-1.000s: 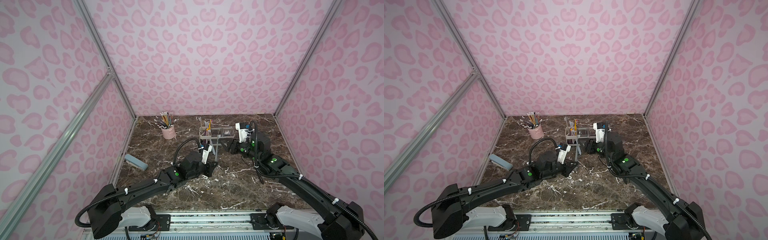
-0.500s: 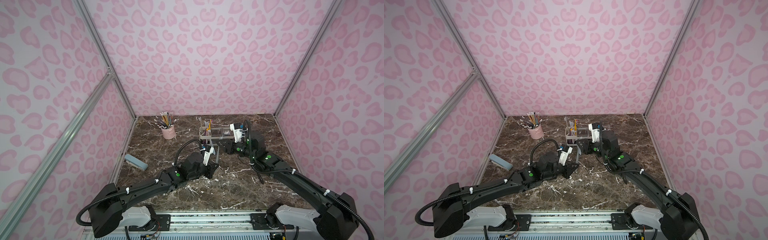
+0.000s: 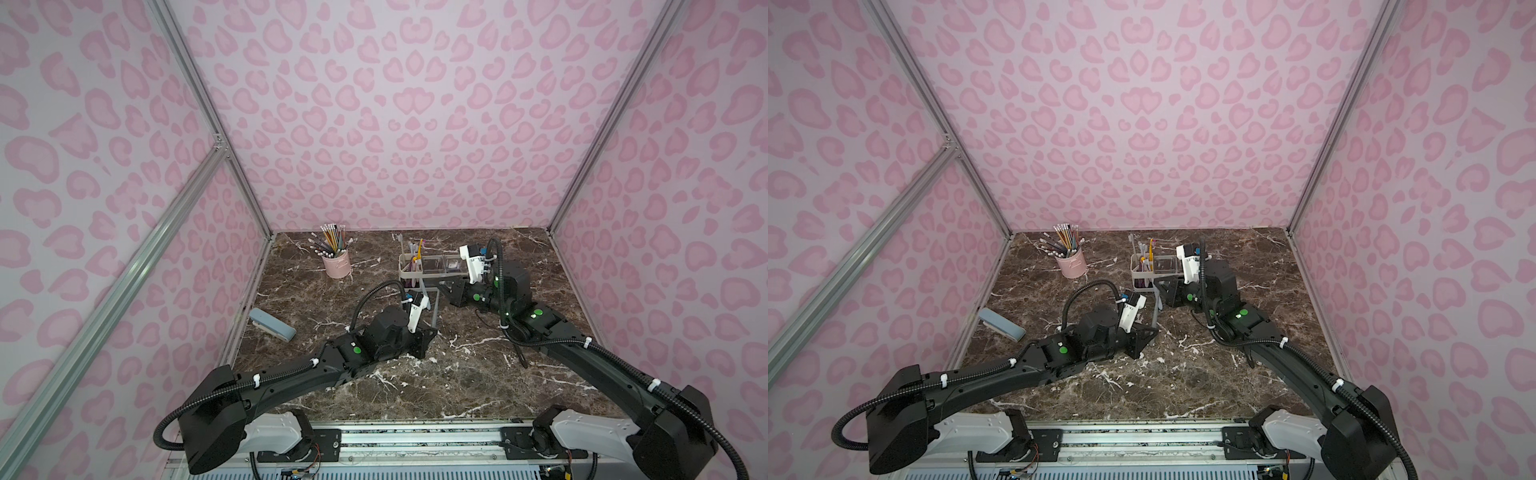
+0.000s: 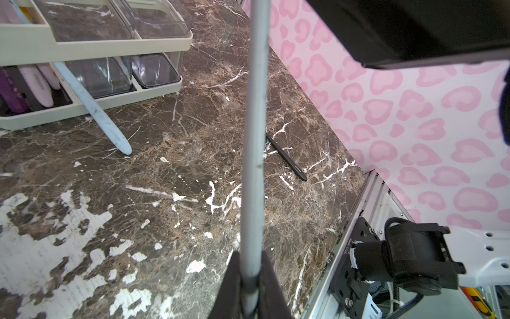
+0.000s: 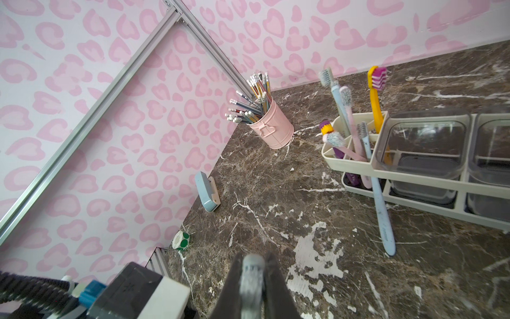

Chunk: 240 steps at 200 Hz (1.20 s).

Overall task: Place the toothbrush into the toothbrush holder
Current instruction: Pick up the toothbrush from the center of the board, then place the toothbrush in the toothbrush holder.

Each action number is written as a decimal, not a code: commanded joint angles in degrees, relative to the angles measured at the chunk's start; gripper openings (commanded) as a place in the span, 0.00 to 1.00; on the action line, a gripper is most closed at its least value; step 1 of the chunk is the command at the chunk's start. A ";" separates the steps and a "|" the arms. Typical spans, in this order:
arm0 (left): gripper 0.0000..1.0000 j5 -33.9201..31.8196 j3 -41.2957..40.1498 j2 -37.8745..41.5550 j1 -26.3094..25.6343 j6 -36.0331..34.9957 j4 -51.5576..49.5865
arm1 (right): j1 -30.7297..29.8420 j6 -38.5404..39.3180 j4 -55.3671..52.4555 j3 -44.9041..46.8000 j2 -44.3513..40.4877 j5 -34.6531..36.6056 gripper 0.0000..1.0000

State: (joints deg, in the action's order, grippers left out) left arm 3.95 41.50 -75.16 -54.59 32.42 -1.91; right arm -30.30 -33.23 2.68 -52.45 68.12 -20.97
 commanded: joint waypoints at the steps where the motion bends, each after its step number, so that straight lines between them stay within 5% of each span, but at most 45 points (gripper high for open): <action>1: 0.04 -1.59 0.51 0.09 -0.08 -0.19 0.45 | 0.04 -0.45 1.89 -0.70 -0.27 -0.67 0.02; 30: 0.16 -2.58 1.50 0.66 -0.08 -0.20 -0.76 | 0.07 -0.20 1.67 -1.64 -0.08 0.00 0.00; 58: 0.39 -3.76 2.58 2.38 -0.08 0.09 -2.51 | 0.07 0.37 2.33 -2.91 0.40 0.91 0.00; 94: 0.44 -5.23 3.45 5.36 -0.04 0.46 -5.13 | 0.06 2.92 1.79 -7.10 2.74 3.25 0.00; 133: 0.65 -8.43 3.77 11.00 0.88 0.96 -9.55 | -0.69 6.25 3.04 -12.32 6.66 7.44 0.00; 175: 0.77 -7.09 4.07 17.21 8.05 1.32 -15.80 | -5.58 13.54 9.27 -16.67 11.37 15.86 0.00; 212: 0.82 -8.03 6.01 20.04 13.59 1.17 -21.98 | -7.04 16.03 16.76 -19.60 17.19 17.39 0.00; 240: 0.95 -8.73 6.45 22.26 17.56 0.45 -24.52 | -8.41 19.56 21.65 -22.96 23.52 18.38 0.00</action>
State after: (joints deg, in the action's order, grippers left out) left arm -3.75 47.20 -54.22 -39.24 33.45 -23.07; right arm -37.56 -18.24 16.12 -72.64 87.85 -4.29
